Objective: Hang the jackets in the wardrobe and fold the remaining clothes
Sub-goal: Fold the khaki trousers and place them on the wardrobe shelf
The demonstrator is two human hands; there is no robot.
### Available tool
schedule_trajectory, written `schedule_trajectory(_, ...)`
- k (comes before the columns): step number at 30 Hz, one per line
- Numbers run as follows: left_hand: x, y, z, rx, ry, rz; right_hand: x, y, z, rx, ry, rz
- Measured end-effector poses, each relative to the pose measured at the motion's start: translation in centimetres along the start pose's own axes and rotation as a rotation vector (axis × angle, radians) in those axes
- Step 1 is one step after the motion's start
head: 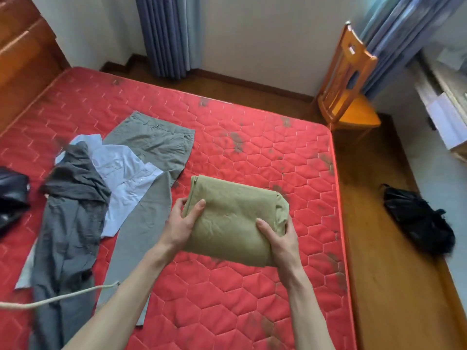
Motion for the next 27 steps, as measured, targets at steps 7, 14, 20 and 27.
schedule_trajectory(7,3.6,7.1,-8.5,-0.174,0.175,-0.020,2.6,-6.6,-6.2,0.083,-0.016,0.063)
schedule_trajectory(14,8.8,8.6,-15.6,-0.160,0.334,-0.124,2.3,-10.0,-10.7,0.159,-0.198,0.070)
schedule_trajectory(20,16.1,7.4,-21.8,-0.114,0.557,-0.216,-2.0,-12.5,-15.8,0.225,-0.437,0.008)
schedule_trajectory(27,27.0,5.1,-28.4,-0.116,0.835,-0.329,-10.4,-13.1,-25.1,0.262,-0.690,-0.055)
Point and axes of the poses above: each hand's wrist, its own z-axis towards the middle knuckle, its own x-axis out of the back of the hand, y = z × x, the point moved 5 cm from there along z, towards the middle knuckle, and after that the axes turned 15 degrees about y, right-handed, at the moved point
